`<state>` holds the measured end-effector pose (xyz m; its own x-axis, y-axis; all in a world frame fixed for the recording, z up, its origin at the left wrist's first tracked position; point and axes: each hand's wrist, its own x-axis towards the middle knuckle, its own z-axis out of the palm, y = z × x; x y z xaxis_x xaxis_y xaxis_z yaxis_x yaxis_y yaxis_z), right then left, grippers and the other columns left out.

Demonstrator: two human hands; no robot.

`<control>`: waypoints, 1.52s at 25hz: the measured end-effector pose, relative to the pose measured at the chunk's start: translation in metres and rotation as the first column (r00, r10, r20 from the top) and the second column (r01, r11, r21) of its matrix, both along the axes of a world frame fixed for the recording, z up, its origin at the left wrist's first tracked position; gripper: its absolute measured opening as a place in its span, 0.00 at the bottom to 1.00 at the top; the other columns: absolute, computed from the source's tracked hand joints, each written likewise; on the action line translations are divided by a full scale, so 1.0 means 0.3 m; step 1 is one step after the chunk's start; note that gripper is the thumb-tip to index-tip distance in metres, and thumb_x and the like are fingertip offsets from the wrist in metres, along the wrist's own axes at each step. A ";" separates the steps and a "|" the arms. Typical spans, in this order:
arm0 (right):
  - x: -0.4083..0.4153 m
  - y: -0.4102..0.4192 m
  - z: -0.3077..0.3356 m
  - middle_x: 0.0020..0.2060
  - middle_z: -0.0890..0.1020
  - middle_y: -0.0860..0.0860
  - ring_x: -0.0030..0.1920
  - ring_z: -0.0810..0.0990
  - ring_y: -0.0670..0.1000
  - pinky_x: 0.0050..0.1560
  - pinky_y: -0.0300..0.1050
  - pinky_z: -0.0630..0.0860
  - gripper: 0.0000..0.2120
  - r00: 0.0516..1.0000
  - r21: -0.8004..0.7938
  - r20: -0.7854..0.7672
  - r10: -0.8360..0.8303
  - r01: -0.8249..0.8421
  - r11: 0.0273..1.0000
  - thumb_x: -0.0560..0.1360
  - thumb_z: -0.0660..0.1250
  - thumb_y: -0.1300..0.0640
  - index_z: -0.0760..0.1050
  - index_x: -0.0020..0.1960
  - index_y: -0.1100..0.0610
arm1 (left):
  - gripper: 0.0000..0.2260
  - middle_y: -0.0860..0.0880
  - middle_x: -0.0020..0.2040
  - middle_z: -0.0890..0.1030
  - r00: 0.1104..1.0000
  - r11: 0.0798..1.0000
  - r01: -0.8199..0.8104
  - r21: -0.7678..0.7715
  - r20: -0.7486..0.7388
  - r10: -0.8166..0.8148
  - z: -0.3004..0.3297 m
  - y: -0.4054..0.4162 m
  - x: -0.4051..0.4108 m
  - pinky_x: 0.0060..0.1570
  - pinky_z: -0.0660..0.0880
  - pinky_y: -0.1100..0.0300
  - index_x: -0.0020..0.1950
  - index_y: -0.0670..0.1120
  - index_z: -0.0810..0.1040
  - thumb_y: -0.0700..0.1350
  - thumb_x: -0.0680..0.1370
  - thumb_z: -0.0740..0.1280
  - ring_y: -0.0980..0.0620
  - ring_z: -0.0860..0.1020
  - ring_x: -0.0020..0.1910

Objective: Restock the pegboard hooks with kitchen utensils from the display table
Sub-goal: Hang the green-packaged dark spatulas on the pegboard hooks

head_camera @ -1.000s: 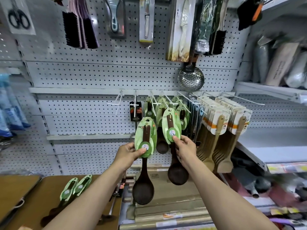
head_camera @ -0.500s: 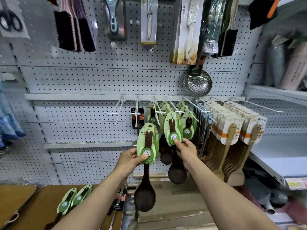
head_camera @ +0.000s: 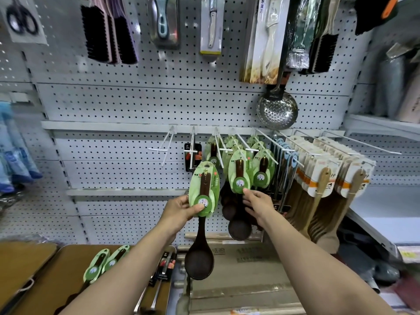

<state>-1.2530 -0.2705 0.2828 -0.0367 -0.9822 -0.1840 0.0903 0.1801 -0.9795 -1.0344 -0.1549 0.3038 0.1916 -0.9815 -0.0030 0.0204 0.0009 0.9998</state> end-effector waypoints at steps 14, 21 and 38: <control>0.043 0.352 -0.029 0.48 0.86 0.51 0.48 0.83 0.49 0.54 0.46 0.76 0.11 0.939 -0.091 0.089 0.332 -0.324 0.942 0.75 0.72 0.47 0.83 0.51 0.54 | 0.11 0.47 0.47 0.86 0.996 0.999 0.005 -0.047 -0.087 -0.009 0.070 0.039 -0.155 0.55 0.77 0.52 0.54 0.43 0.81 0.40 0.73 0.74 0.47 0.83 0.49; 0.072 0.362 -0.060 0.45 0.87 0.57 0.45 0.81 0.51 0.52 0.50 0.77 0.09 0.975 -0.218 0.100 0.198 -0.173 0.960 0.72 0.75 0.51 0.86 0.46 0.57 | 0.12 0.48 0.46 0.86 0.994 0.997 0.041 -0.066 -0.098 -0.048 0.102 0.019 -0.191 0.53 0.78 0.55 0.55 0.43 0.81 0.40 0.73 0.74 0.50 0.84 0.47; 0.085 0.258 -0.168 0.42 0.87 0.57 0.45 0.83 0.51 0.57 0.51 0.78 0.03 0.982 -0.144 0.116 0.151 -0.134 0.980 0.72 0.76 0.58 0.86 0.42 0.58 | 0.06 0.46 0.46 0.86 0.989 0.999 -0.054 -0.005 -0.140 0.052 0.096 -0.152 -0.186 0.34 0.77 0.63 0.51 0.44 0.82 0.42 0.74 0.72 0.52 0.83 0.39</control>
